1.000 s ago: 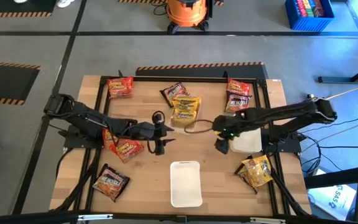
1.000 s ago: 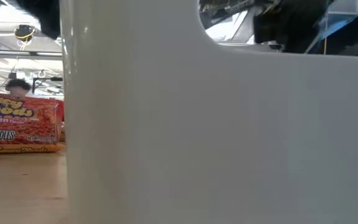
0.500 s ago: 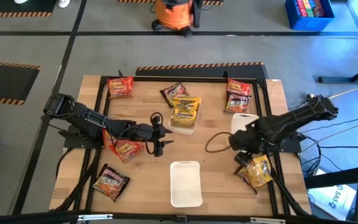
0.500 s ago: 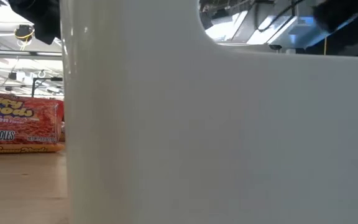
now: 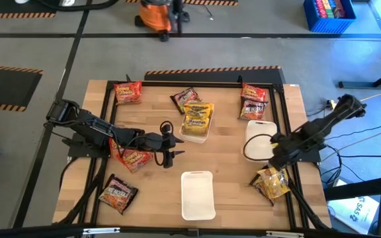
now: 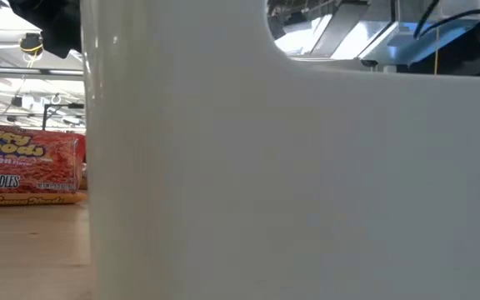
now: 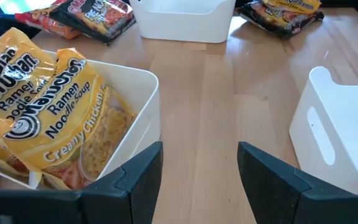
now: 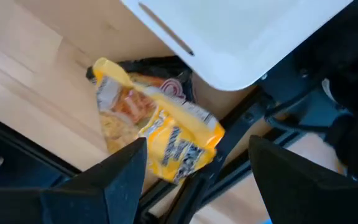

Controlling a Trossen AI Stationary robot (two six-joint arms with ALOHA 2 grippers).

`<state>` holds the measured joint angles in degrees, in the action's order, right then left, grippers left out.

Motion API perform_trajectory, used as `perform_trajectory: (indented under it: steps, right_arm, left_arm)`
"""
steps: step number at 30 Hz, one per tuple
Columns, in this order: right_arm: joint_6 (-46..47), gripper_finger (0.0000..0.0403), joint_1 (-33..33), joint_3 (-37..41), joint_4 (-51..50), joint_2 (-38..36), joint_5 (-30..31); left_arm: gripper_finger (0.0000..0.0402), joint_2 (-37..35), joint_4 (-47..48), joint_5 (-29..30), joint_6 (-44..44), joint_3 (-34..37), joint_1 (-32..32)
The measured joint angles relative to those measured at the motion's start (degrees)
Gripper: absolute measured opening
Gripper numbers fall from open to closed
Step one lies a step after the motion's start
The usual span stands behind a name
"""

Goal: Sort Maruchan noodles
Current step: Put the yellow noodle pack in the top left white bin

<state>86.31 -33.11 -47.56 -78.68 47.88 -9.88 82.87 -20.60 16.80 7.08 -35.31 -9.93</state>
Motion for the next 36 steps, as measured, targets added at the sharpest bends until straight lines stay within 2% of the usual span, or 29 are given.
perform_trajectory:
  steps: [6,13,20,26,36]
  right_arm:
    - [0.39,0.0262,-3.42,5.55,2.49,-4.92,0.55]
    - [1.33,0.0262,-6.55,5.16,2.02,-4.87,2.39]
    - [2.07,0.0262,-6.64,5.43,1.93,-0.89,2.43]
    - [-2.47,0.0262,-6.64,5.30,1.15,4.72,-1.23]
    - [-3.36,0.0262,-6.62,4.60,2.13,8.15,-2.79]
  left_arm:
    - [0.0200,0.00,-0.11,0.03,0.30,0.00,0.00]
    - [0.0200,0.02,-0.90,0.04,0.32,0.00,0.00]
    - [0.0200,0.02,-3.72,0.04,0.34,-0.02,0.00]
    - [0.0200,0.02,-4.00,0.02,0.34,-0.02,0.00]
    - [0.0200,0.02,-4.00,-1.38,0.34,-0.02,-0.02]
